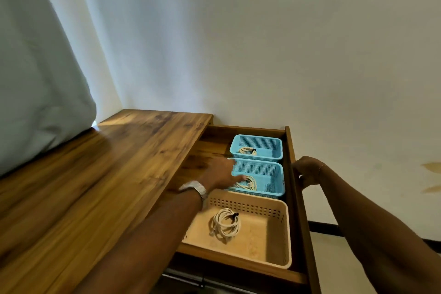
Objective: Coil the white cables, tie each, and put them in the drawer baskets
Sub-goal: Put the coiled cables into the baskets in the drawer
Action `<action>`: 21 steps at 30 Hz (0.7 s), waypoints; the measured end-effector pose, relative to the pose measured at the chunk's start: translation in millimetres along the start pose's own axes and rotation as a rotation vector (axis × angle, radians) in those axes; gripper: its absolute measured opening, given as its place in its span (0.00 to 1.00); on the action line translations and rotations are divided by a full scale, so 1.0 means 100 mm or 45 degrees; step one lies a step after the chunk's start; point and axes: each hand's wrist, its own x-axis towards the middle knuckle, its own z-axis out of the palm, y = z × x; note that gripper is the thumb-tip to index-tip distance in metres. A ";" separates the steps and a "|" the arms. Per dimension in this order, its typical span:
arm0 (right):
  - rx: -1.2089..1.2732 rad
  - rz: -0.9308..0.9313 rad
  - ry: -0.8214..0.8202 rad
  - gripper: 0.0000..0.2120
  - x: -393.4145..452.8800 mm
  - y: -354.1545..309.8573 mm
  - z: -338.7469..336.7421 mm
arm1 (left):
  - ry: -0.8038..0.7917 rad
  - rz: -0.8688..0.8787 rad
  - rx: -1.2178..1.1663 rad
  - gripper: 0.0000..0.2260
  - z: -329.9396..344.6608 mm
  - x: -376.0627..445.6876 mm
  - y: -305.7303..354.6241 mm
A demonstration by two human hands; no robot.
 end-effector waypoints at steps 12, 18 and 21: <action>0.333 -0.069 -0.067 0.23 0.08 -0.08 0.54 | -0.072 0.461 0.019 0.29 0.31 -0.48 0.82; 0.388 -0.103 -0.153 0.29 0.15 -0.17 0.68 | -0.013 0.504 0.054 0.25 0.26 -0.48 0.62; 0.398 -0.117 -0.157 0.27 0.17 -0.22 0.79 | 0.007 0.479 0.057 0.24 0.23 -0.47 0.51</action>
